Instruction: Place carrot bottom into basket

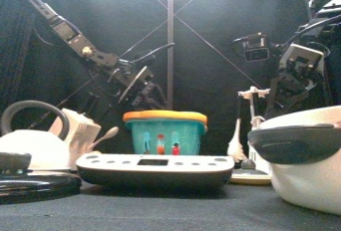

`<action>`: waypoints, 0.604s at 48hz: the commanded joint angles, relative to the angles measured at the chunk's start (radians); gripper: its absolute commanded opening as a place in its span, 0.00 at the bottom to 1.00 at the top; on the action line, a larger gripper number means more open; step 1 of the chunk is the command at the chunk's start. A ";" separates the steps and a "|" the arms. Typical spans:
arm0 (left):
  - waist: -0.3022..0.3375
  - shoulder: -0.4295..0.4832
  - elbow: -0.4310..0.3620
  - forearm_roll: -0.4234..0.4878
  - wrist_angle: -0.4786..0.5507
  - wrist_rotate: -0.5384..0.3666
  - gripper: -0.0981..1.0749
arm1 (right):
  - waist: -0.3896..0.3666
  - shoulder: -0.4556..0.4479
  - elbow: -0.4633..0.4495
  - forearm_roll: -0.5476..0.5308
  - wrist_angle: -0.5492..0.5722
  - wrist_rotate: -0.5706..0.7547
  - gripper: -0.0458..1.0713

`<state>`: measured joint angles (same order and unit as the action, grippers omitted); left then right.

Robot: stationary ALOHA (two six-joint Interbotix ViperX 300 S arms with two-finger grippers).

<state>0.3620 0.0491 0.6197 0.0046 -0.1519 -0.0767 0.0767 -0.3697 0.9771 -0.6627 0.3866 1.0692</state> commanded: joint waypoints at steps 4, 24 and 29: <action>0.003 -0.018 -0.025 0.005 -0.003 0.000 0.92 | 0.000 -0.008 -0.020 -0.002 -0.003 0.000 0.69; 0.005 -0.021 -0.018 0.006 0.000 0.002 0.92 | 0.000 -0.006 -0.020 -0.002 -0.002 0.000 0.69; 0.008 -0.021 -0.018 0.005 0.012 0.000 0.92 | 0.000 -0.008 -0.020 -0.002 -0.003 0.000 0.69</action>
<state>0.3651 0.0476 0.6182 0.0077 -0.1442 -0.0767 0.0767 -0.3697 0.9787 -0.6627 0.3866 1.0707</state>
